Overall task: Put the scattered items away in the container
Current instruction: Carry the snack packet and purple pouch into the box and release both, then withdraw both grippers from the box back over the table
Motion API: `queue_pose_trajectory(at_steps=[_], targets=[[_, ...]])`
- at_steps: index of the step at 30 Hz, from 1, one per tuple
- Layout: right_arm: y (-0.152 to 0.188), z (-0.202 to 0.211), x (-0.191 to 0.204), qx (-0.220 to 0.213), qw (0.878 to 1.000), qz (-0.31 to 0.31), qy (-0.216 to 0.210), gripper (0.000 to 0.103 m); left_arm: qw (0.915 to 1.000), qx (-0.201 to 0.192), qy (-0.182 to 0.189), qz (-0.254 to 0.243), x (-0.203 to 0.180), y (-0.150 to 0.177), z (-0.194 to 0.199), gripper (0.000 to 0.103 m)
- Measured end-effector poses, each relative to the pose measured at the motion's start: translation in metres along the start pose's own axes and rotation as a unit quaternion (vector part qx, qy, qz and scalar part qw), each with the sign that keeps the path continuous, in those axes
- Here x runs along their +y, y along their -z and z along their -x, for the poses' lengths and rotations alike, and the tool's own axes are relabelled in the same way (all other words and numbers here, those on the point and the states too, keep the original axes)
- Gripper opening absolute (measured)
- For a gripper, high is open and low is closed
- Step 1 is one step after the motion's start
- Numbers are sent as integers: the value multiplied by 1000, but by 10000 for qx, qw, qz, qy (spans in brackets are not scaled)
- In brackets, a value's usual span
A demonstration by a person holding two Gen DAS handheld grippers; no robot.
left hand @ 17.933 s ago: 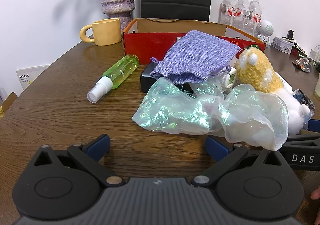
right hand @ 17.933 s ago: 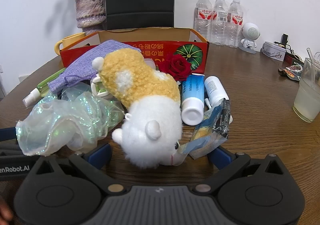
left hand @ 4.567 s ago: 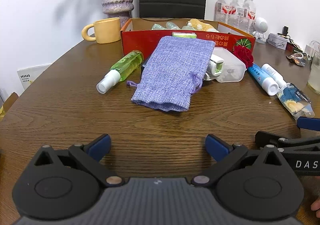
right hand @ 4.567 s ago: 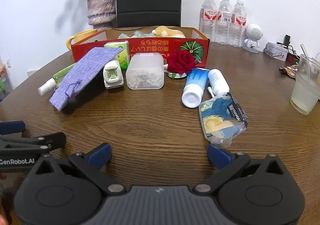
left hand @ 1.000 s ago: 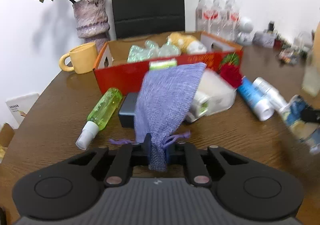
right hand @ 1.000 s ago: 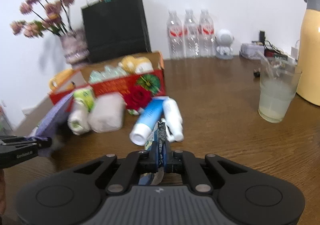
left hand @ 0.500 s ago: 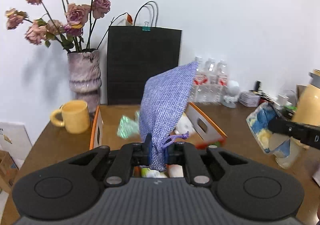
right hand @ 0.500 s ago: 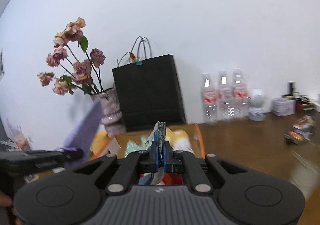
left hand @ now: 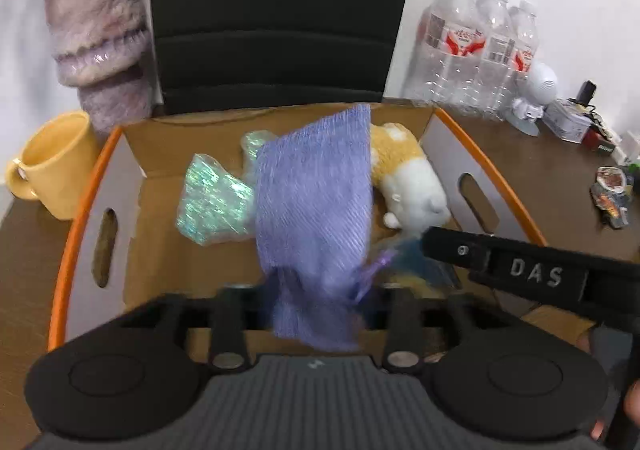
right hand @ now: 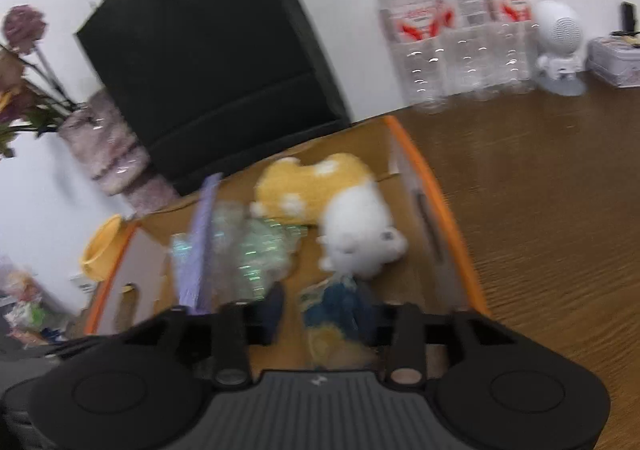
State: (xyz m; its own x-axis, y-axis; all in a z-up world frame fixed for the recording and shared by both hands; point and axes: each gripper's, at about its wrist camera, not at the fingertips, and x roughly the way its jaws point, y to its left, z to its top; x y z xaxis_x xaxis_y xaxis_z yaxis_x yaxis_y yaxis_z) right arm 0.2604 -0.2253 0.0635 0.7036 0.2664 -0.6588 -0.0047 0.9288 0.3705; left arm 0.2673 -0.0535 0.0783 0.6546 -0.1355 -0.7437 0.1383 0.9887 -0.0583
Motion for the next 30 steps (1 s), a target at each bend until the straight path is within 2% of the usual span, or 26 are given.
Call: queue_pose_trajectory(at_steps=[1,3,5,7,10,14,16,19,24,27,30], targets=[[0,2,0,-43,9999,87,32,49,10000,-26,26,3,2,0,4,77],[-1,8,3,-94,9993,275,221,78,9999,-78,78,10,7,0,11,77],[-3,13,6,-115,9986,420,290,86,9998,-129,130,17,12,0,18,78],[-7,19,8,-47,9986,449,286,86,9998,-161,144,24,16,1,26,83],[-11,29,12,158,9984,447,292,86,9999,-155,65,37,23,1,37,84],[-3,38,33,713,9895,1010,747,87,9999,-67,-28,80,29,8,52,88],[7,44,42,856,9844,1301,821,87,10000,-56,-40,45,30,16,61,91],[24,61,48,845,9822,1477,792,87,9998,-140,-119,47,31,31,78,98],[51,99,55,680,9828,1525,782,87,9992,-279,-297,8,29,64,110,102],[76,126,62,402,9830,1649,705,90,9974,-566,-415,-145,23,97,138,103],[107,150,67,24,9803,1834,730,91,9953,-854,-305,-329,20,130,160,103]])
